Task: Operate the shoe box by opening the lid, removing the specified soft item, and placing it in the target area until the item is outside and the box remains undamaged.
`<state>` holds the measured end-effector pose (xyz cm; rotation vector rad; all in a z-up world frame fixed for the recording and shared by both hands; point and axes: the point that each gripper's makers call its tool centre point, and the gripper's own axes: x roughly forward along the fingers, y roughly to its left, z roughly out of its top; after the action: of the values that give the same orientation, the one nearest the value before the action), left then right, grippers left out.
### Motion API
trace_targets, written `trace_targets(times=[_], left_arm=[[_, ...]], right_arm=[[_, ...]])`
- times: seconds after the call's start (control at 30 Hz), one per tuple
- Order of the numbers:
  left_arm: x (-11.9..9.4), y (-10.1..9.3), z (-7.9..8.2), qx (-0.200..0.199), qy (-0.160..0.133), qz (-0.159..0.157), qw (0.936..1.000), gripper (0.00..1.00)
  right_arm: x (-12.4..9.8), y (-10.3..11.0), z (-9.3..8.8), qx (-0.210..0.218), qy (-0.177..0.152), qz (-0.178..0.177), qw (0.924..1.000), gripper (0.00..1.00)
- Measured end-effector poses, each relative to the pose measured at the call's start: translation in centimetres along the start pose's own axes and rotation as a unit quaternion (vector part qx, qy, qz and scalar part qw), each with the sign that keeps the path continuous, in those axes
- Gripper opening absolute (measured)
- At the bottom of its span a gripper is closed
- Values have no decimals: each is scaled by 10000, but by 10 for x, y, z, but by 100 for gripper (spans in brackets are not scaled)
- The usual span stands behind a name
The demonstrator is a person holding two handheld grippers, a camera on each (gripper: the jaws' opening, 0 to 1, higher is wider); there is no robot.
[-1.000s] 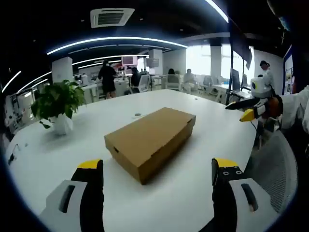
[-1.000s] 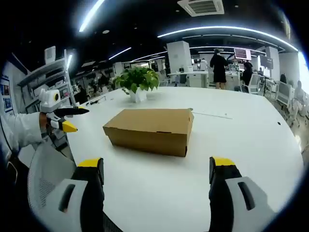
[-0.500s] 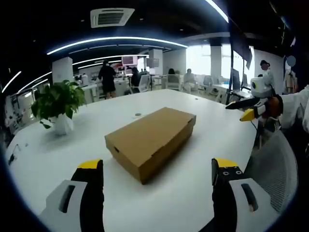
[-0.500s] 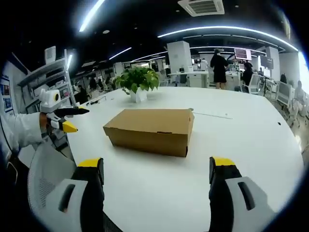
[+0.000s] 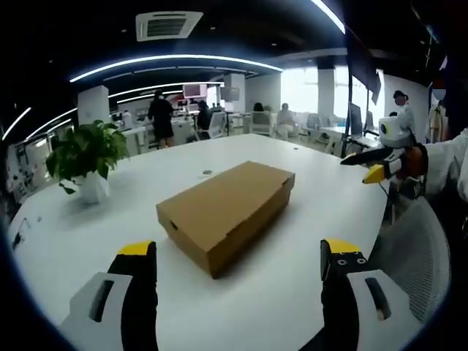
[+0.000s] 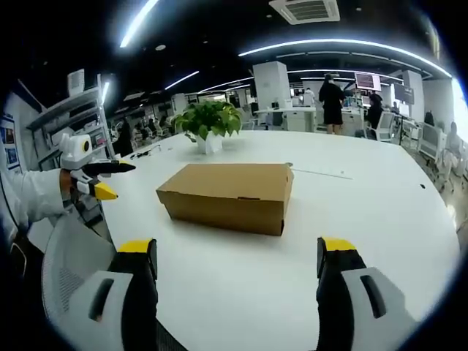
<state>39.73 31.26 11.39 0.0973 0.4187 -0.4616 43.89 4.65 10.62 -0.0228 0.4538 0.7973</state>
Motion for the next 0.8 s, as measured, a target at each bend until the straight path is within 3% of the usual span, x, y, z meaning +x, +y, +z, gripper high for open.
trace_targets(times=[0.8], left_arm=[[5, 1, -1, -28, 70, 15, 10000, 95]], right_arm=[[7, -4, -1, -21, 50, 41, 10000, 86]])
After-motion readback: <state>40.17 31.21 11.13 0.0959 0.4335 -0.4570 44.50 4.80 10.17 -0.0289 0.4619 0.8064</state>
